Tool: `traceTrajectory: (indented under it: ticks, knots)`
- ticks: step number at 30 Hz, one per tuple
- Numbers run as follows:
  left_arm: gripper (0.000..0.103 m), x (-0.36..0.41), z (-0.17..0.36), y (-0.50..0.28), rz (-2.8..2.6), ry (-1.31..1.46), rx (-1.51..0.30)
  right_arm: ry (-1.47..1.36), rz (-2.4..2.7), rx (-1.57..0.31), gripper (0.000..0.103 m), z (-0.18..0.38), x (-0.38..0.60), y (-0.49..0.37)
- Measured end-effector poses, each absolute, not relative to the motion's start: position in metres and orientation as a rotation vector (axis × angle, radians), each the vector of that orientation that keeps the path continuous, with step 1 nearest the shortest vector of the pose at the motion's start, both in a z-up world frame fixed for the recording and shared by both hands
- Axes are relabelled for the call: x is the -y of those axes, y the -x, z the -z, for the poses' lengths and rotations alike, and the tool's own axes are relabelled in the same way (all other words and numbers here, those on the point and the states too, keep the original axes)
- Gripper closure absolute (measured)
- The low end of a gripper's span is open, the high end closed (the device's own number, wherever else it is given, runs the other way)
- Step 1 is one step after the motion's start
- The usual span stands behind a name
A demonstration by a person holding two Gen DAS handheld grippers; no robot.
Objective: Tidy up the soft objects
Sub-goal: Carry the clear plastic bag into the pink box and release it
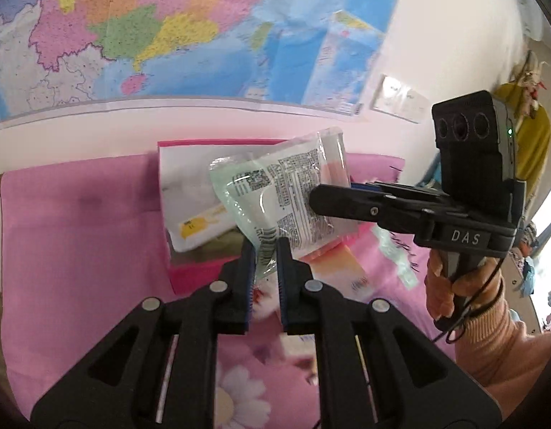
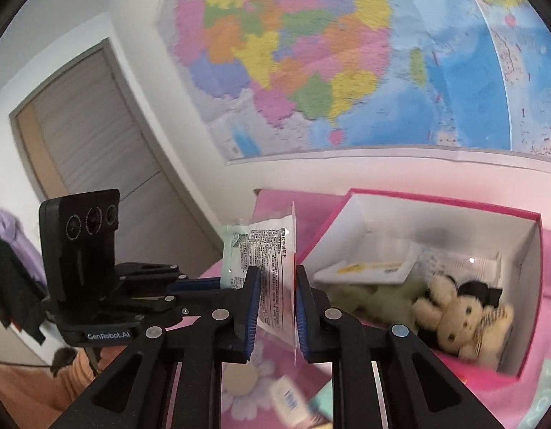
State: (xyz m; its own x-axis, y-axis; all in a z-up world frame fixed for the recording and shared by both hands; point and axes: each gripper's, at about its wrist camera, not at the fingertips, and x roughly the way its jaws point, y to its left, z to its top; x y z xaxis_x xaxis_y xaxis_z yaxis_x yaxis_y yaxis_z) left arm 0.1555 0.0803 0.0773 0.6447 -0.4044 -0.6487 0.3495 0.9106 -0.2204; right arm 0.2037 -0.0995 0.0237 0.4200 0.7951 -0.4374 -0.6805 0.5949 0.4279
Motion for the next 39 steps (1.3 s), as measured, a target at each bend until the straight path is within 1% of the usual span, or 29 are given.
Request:
traceTrajectory:
  ticks: [9,11,14,15,16,17,18,19,27,31,39]
  knots:
    - [0.091,-0.085,-0.045,-0.217,0.339,0.098,-0.88,-0.261,-0.867,-0.772,0.085,0.004,0.089,-0.27]
    - [0.09,-0.086,-0.036,-0.228,0.317,0.109,-0.907,-0.277,-0.856,-0.812,0.084,0.014,0.083,-0.286]
    - [0.086,-0.089,-0.027,-0.241,0.277,0.128,-0.936,-0.281,-0.819,-0.865,0.078,0.028,0.077,-0.304]
    - [0.086,-0.09,-0.024,-0.244,0.259,0.136,-0.938,-0.272,-0.804,-0.876,0.071,0.031,0.074,-0.308]
    - [0.086,-0.091,-0.023,-0.244,0.248,0.14,-0.934,-0.263,-0.785,-0.883,0.059,0.034,0.075,-0.309]
    - [0.086,-0.092,-0.022,-0.243,0.242,0.141,-0.931,-0.245,-0.748,-0.885,0.052,0.037,0.074,-0.312]
    - [0.086,-0.093,-0.023,-0.24,0.236,0.145,-0.918,-0.238,-0.73,-0.883,0.04,0.037,0.075,-0.313]
    - [0.086,-0.093,-0.024,-0.237,0.239,0.143,-0.91,-0.235,-0.706,-0.877,0.038,0.039,0.077,-0.314]
    - [0.085,-0.097,-0.032,-0.209,0.248,0.13,-0.836,-0.235,-0.714,-0.826,0.038,0.034,0.105,-0.293]
    - [0.075,-0.101,-0.038,-0.187,0.264,0.123,-0.793,-0.245,-0.742,-0.795,0.038,0.027,0.122,-0.27]
    - [0.074,-0.095,-0.041,-0.14,0.308,0.113,-0.733,-0.225,-0.791,-0.731,0.038,0.016,0.15,-0.217]
